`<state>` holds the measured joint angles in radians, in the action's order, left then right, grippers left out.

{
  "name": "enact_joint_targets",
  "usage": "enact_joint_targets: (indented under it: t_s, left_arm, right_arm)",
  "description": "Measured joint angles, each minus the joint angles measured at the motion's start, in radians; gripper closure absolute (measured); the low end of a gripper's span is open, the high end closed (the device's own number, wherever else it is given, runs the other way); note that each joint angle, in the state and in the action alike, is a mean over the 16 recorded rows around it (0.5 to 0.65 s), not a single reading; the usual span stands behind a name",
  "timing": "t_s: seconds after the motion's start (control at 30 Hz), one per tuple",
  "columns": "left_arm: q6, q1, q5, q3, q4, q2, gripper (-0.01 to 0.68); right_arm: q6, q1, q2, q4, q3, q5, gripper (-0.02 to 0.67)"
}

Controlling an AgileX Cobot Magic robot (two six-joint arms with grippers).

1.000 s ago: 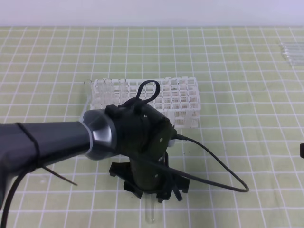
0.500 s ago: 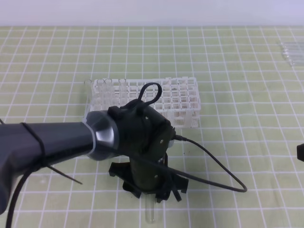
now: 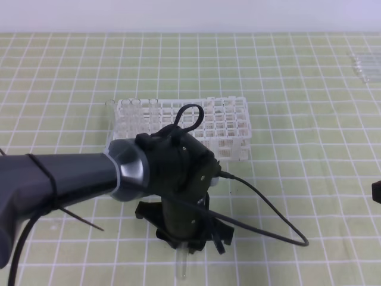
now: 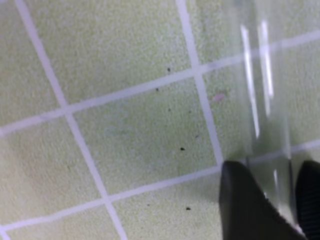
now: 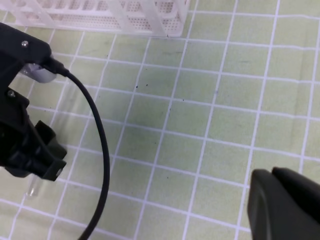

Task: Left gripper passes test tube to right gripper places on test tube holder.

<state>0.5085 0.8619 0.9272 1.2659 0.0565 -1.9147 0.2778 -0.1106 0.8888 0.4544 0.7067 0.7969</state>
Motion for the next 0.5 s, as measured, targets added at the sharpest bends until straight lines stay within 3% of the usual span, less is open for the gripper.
enact_joint_targets:
  t_s: [0.5]
  left_arm:
    - [-0.132,0.000,0.033,0.000,0.009,0.000,0.668]
  right_arm:
    - [0.000,0.000,0.000,0.000,0.000,0.002,0.651]
